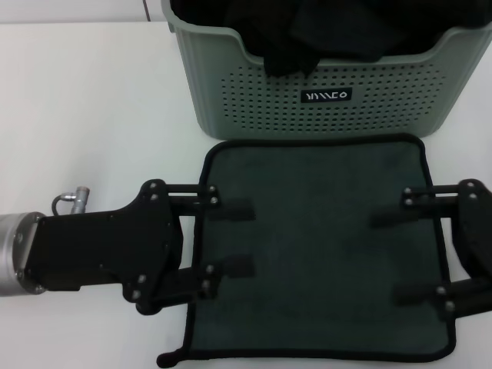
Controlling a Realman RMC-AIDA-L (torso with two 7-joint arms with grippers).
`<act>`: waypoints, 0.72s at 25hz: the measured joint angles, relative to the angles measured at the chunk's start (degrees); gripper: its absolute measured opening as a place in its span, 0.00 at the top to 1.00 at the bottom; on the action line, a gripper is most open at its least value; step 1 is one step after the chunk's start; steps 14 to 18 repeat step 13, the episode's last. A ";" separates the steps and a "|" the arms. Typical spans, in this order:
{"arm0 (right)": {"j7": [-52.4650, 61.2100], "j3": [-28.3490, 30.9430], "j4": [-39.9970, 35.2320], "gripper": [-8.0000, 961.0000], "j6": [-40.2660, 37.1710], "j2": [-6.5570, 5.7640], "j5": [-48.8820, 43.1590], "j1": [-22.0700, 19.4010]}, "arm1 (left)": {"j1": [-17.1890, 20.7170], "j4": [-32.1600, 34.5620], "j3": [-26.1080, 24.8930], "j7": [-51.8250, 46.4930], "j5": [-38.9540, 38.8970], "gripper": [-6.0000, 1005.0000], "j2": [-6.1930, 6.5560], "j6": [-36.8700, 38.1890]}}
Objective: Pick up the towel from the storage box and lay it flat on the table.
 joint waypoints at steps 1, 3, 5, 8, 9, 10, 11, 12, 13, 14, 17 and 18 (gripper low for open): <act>-0.19 -0.61 0.09 0.25 0.58 -0.02 -0.03 0.27 | 0.12 -0.07 -0.08 0.00 -0.03 0.50 0.12 0.11; -0.46 -1.30 0.10 0.25 1.04 -0.01 -0.04 0.54 | 0.39 -0.07 -0.07 0.02 -0.04 0.50 0.24 0.19; -0.51 -1.53 0.11 0.25 1.23 -0.02 -0.03 0.83 | 0.54 -0.08 -0.08 0.08 -0.03 0.50 0.30 0.22; -0.53 -1.60 0.18 0.25 1.31 -0.03 0.14 0.89 | 0.61 -0.07 -0.09 0.19 0.13 0.50 0.33 0.24; -0.55 -1.60 0.20 0.25 1.33 -0.04 0.18 0.89 | 0.61 -0.07 -0.10 0.19 0.20 0.50 0.37 0.24; -0.66 -1.60 0.21 0.25 1.36 -0.02 0.20 0.90 | 0.61 -0.07 -0.09 0.19 0.26 0.50 0.40 0.24; -0.78 -1.60 0.21 0.25 1.38 0.00 0.20 0.90 | 0.60 -0.06 -0.10 0.19 0.30 0.50 0.43 0.23; -0.88 -1.60 0.22 0.25 1.40 0.01 0.21 0.90 | 0.59 -0.06 -0.10 0.19 0.31 0.50 0.45 0.22; -0.97 -1.60 0.25 0.25 1.41 0.03 0.23 0.88 | 0.53 -0.06 -0.10 0.31 0.31 0.50 0.46 0.22; -0.97 -1.60 0.25 0.25 1.41 0.03 0.23 0.88 | 0.53 -0.06 -0.10 0.31 0.31 0.50 0.46 0.22; -0.97 -1.60 0.25 0.25 1.41 0.03 0.23 0.88 | 0.53 -0.06 -0.10 0.31 0.31 0.50 0.46 0.22; -0.97 -1.60 0.25 0.25 1.41 0.03 0.23 0.88 | 0.53 -0.06 -0.10 0.31 0.31 0.50 0.46 0.22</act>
